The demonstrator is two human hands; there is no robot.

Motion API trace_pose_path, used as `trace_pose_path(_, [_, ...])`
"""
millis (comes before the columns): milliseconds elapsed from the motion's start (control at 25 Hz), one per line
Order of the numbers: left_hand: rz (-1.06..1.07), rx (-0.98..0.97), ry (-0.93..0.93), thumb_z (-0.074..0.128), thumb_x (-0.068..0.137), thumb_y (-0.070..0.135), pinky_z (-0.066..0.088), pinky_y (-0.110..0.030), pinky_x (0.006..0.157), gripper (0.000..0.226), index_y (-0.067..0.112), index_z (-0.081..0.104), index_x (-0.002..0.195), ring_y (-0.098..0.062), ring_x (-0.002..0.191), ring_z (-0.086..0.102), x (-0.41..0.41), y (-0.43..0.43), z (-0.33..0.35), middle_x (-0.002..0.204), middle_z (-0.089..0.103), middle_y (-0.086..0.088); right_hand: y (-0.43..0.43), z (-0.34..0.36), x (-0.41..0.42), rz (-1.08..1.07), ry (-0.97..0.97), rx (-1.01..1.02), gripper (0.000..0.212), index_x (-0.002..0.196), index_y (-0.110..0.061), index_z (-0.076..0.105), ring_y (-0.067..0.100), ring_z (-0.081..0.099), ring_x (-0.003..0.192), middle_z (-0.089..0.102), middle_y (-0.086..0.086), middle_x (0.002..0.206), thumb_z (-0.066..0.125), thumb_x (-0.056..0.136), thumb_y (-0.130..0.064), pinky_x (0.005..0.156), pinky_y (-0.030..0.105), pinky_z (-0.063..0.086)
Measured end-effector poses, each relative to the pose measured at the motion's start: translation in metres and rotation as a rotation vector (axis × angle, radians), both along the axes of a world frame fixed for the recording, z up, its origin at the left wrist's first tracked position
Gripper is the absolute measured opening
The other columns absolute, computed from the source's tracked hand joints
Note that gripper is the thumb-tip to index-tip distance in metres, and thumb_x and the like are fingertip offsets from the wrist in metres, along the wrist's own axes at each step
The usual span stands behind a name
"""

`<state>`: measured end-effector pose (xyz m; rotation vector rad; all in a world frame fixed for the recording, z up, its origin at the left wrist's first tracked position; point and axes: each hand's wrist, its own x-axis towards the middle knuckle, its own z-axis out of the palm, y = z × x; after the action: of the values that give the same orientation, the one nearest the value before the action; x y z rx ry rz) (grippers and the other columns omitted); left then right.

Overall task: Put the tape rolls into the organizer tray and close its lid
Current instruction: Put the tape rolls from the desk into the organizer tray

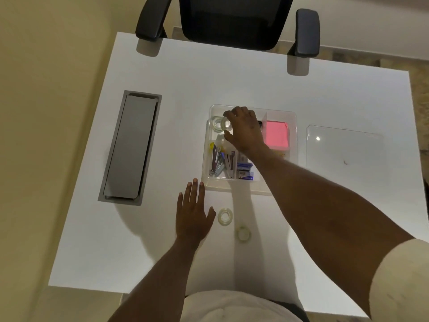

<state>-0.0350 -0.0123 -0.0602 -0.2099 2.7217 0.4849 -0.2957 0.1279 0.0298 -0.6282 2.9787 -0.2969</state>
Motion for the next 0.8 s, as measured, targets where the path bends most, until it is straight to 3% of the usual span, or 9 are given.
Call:
trace_pose_path(120, [0.025,0.000,0.030,0.041,0.098,0.057,0.011,-0.054,0.134,0.088,0.021,0.003,0.168,-0.024,0.165,-0.004,0.001,0.004,-0.007,0.177,-0.006,-0.003,-0.015,-0.007,-0.019,0.032,-0.024,0.179,0.043,0.120,-0.014,0.063,0.031,0.053,0.116,0.064,0.008,0.116,0.071,0.078,-0.018,0.101,0.044,0.037])
trace_pose_path(440, [0.034,-0.012,0.044,0.043,0.097,0.059,0.006,-0.049,0.133,0.090,0.024,0.002,0.168,-0.021,0.165,-0.006,0.003,0.004,-0.018,0.177,-0.008,0.000,-0.027,-0.025,-0.019,-0.029,-0.044,0.345,0.035,0.114,-0.007,0.062,0.034,0.048,0.122,0.065,0.012,0.111,0.061,0.080,0.002,0.107,0.046,0.033])
trace_pose_path(800, [0.012,-0.018,-0.011,0.037,0.099,0.062,0.006,-0.050,0.134,0.088,0.023,-0.001,0.168,-0.023,0.164,-0.008,-0.001,0.003,-0.008,0.177,-0.011,-0.002,-0.016,-0.015,0.006,-0.012,0.036,0.247,0.033,0.108,-0.007,0.064,0.035,0.055,0.105,0.064,0.013,0.105,0.058,0.077,0.002,0.095,0.046,0.038])
